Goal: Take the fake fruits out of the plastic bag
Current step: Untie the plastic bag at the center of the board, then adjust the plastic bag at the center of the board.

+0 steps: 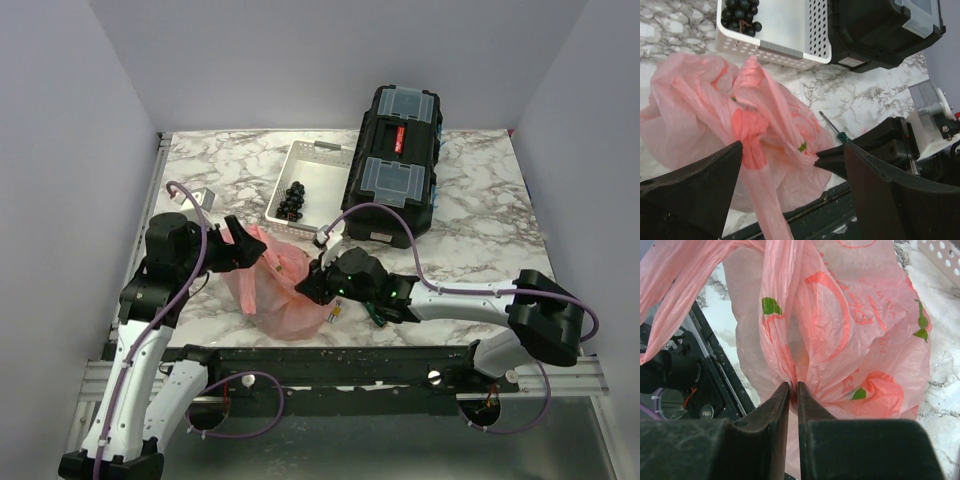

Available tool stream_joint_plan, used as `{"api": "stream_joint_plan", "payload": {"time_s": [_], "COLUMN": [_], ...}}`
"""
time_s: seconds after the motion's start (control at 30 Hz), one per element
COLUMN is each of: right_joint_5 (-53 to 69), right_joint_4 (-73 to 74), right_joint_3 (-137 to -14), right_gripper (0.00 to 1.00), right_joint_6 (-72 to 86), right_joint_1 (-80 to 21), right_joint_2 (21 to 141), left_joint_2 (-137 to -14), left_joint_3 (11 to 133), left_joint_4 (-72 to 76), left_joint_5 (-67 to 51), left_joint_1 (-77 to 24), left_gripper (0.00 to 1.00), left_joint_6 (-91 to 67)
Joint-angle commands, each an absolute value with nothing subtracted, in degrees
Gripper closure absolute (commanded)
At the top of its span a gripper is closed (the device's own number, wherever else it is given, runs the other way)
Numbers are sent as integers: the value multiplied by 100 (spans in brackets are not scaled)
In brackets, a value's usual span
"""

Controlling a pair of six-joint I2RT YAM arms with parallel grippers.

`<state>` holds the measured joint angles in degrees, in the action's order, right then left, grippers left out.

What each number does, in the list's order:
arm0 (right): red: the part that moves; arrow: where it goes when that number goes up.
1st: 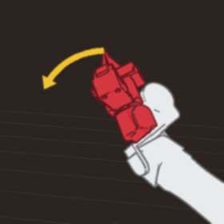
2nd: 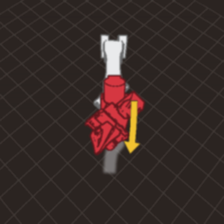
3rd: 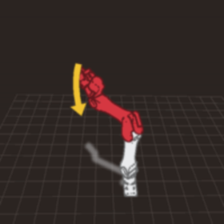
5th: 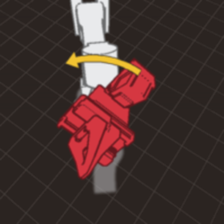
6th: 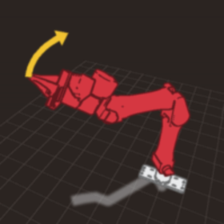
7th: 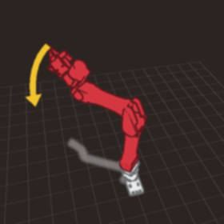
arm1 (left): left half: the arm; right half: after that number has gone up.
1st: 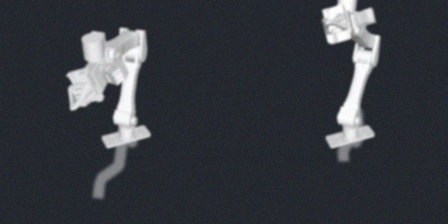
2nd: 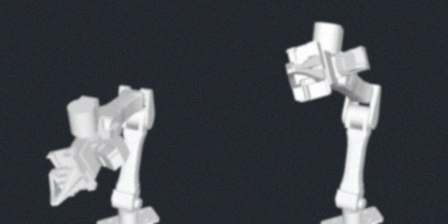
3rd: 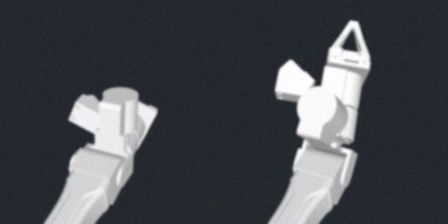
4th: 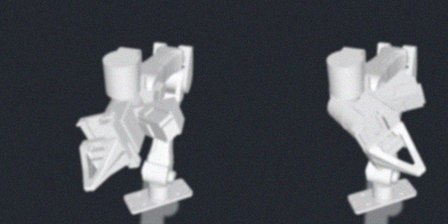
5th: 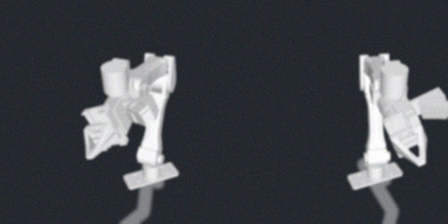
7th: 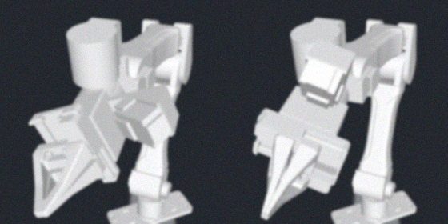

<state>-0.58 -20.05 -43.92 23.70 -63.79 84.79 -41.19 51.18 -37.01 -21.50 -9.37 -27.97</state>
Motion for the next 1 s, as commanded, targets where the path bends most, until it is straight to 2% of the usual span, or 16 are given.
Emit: {"api": "stream_joint_plan", "payload": {"time_s": [0.0, 0.17, 0.23, 0.37, 0.43, 0.5, 0.57, 0.73, 0.77, 0.83, 0.87, 0.97], "right_joint_5": [-360, -502, -520, -594, -654, -679, -645, -486, -466, -443, -462, -722], "right_joint_4": [-1991, -1867, -1796, -1800, -1758, -1766, -1785, -1721, -1708, -1655, -1602, -1532], "right_joint_3": [-4562, -4838, -4974, -5158, -5299, -5438, -5638, -6295, -6436, -6674, -6769, -6835], "right_gripper": [83, 69, 59, 40, 32, 30, 30, 30, 34, 50, 59, 76], "right_joint_6": [2388, 2216, 2191, 2149, 2143, 2114, 2092, 1960, 1890, 1785, 1719, 1531], "right_joint_1": [-6419, -6420, -6420, -6417, -6419, -6422, -6418, -6417, -6421, -6422, -6418, -6423], "right_joint_2": [8311, 8332, 8341, 8450, 8577, 8724, 8915, 9611, 9724, 9896, 9934, 9854], "left_joint_2": [-3752, -3556, -3589, -3756, -3828, -3846, -3836, -3831, -3849, -3927, -3972, -4017], "left_joint_3": [5000, 4645, 4406, 4052, 3997, 3992, 4052, 4437, 4524, 4672, 4762, 5070], "left_joint_4": [-4566, -4606, -4388, -4057, -4022, -4012, -3995, -4117, -4151, -4243, -4311, -4512], "left_joint_5": [-1793, -1733, -2071, -2408, -2415, -2379, -2399, -2266, -2259, -2285, -2230, -1847], "left_joint_1": [-929, -923, -923, -923, -923, -923, -925, -923, -923, -923, -923, -923], "left_gripper": [18, 17, 19, 33, 46, 61, 72, 89, 92, 100, 100, 100], "left_joint_6": [-3109, -3526, -3604, -3674, -3612, -3549, -3468, -3184, -3131, -2957, -2886, -2606]}}
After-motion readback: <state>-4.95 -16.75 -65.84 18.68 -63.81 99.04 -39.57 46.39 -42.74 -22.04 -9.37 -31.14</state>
